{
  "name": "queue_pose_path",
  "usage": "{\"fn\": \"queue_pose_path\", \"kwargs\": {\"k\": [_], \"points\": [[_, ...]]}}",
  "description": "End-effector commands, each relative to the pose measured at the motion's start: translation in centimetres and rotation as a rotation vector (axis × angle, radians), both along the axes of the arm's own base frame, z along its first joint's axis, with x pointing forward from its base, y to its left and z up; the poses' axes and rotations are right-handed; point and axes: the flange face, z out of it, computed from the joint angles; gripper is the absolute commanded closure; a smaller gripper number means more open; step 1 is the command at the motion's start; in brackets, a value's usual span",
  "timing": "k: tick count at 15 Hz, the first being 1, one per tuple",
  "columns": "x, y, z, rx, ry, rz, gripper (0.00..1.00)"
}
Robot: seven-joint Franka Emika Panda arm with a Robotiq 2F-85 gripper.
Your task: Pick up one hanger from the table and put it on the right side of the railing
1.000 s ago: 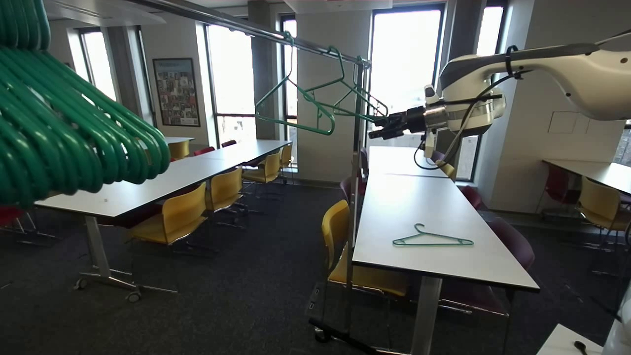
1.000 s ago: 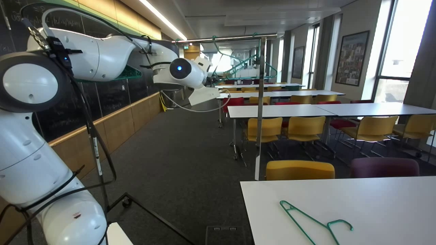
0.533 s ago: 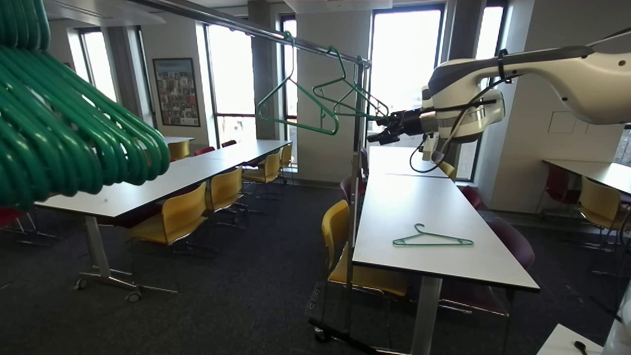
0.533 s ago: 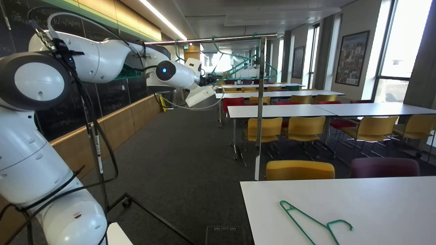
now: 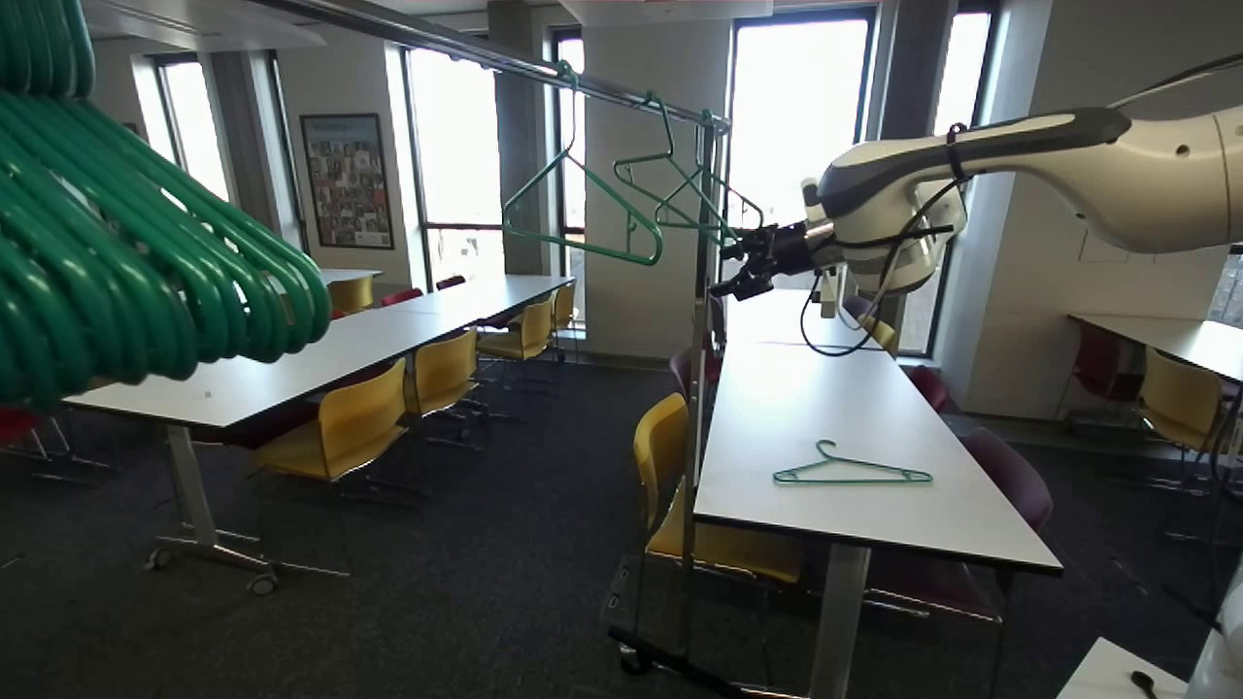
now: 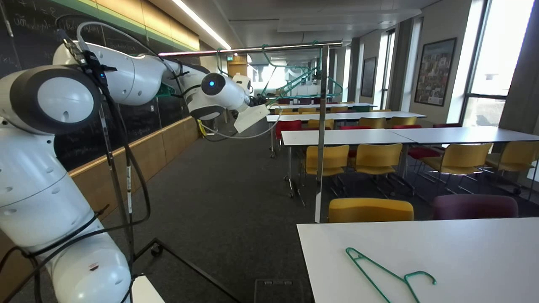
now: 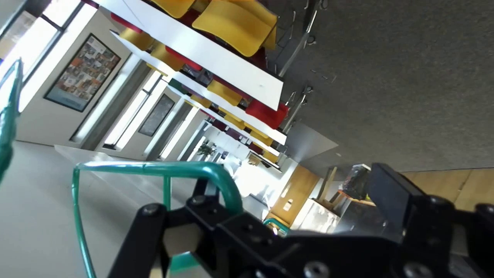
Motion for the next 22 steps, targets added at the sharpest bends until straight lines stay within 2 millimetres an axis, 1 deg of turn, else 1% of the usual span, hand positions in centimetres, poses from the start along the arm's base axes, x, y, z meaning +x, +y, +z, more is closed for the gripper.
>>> {"fn": "queue_pose_path", "kwargs": {"k": [1,3,5,8,9,10,12,15,17,18,19,20,22], "points": [[1.9,-1.1,-0.4,-0.014,0.105,0.023,0.0],[2.2,-1.6,0.3,-0.023,0.107,0.018,0.0],[2.1,-1.9,0.7,-0.023,0.079,0.0,0.0],[1.4,-2.5,1.4,0.068,-0.023,-0.136,0.0],[1.1,-2.5,1.8,0.095,-0.047,-0.155,0.0],[0.9,-2.3,2.0,0.103,-0.05,-0.139,0.0],[0.8,-2.3,1.8,0.087,-0.024,-0.093,0.0],[1.2,-2.2,1.5,0.063,-0.001,-0.073,0.0],[1.4,-1.9,2.0,0.039,0.0,-0.073,0.0],[1.5,-1.8,1.8,0.012,0.036,-0.064,0.0],[1.7,-2.1,0.8,-0.026,0.104,-0.056,0.0],[1.7,-2.1,1.1,-0.056,0.139,-0.055,0.0],[1.1,-1.4,3.9,-0.114,0.193,-0.027,0.0]]}}
